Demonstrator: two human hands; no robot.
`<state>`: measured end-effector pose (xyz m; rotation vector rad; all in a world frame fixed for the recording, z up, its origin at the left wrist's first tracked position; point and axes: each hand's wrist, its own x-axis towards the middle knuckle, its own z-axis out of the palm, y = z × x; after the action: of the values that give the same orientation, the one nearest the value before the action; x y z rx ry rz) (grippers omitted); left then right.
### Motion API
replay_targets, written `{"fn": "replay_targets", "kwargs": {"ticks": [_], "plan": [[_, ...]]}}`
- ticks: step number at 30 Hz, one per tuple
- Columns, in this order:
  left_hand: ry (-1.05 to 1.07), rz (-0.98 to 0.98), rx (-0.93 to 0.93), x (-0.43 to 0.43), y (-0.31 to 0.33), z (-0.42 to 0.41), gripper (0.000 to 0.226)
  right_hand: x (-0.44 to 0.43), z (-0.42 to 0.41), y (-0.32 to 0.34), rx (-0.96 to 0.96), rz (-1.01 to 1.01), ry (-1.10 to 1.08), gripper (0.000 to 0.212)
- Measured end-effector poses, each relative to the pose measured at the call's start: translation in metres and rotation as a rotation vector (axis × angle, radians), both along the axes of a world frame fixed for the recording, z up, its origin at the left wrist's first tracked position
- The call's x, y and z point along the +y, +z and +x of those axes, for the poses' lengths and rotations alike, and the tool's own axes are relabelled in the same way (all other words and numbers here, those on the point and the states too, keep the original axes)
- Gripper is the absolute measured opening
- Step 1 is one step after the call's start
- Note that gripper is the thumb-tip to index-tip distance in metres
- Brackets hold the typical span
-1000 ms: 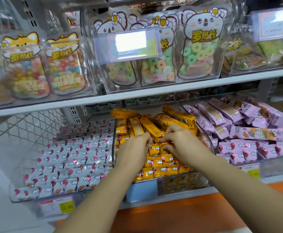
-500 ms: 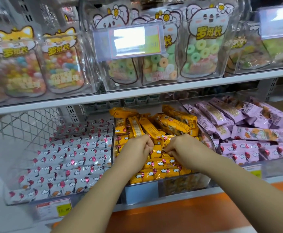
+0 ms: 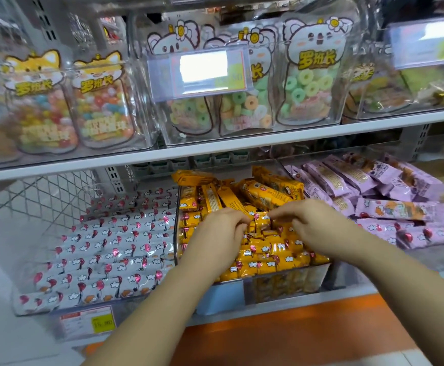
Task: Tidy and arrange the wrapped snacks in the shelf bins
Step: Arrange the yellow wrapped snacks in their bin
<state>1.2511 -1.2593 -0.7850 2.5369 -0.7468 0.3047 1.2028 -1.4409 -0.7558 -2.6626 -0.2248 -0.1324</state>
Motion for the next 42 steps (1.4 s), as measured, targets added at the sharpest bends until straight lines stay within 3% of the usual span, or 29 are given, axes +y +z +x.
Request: {"fn": "replay_targets", "kwargs": {"ticks": [3,7,10,18,24,28,32,38,42], "plan": [[-0.169,0.029,0.051,-0.014,0.002,-0.011,0.033,-0.016,-0.009,0.006,-0.099,0.003,-0.083,0.042],[-0.290,0.184,0.143,-0.028,-0.010,-0.013,0.042,-0.030,-0.013,-0.005,-0.153,-0.206,-0.174,0.032],[-0.288,0.330,0.111,-0.031,-0.018,-0.013,0.046,-0.039,-0.011,-0.007,-0.141,-0.356,-0.213,0.029],[-0.178,0.492,-0.029,-0.036,-0.024,-0.008,0.047,-0.022,-0.008,-0.025,0.012,-0.654,-0.173,0.024],[-0.155,0.477,-0.054,-0.037,-0.020,-0.012,0.041,-0.023,-0.001,-0.021,0.016,-0.601,-0.158,0.025],[-0.129,0.223,-0.105,-0.052,-0.011,-0.014,0.039,-0.030,-0.002,-0.018,-0.063,-0.477,-0.146,0.029],[-0.104,0.166,0.070,-0.077,-0.006,-0.003,0.039,-0.045,-0.002,-0.013,-0.319,-0.226,-0.220,0.032],[0.036,0.025,0.155,-0.091,-0.005,0.017,0.034,-0.051,0.001,-0.018,-0.275,-0.193,-0.260,0.038],[0.044,0.112,0.230,-0.098,-0.004,0.018,0.032,-0.052,0.002,-0.016,-0.264,-0.174,-0.277,0.034]]}}
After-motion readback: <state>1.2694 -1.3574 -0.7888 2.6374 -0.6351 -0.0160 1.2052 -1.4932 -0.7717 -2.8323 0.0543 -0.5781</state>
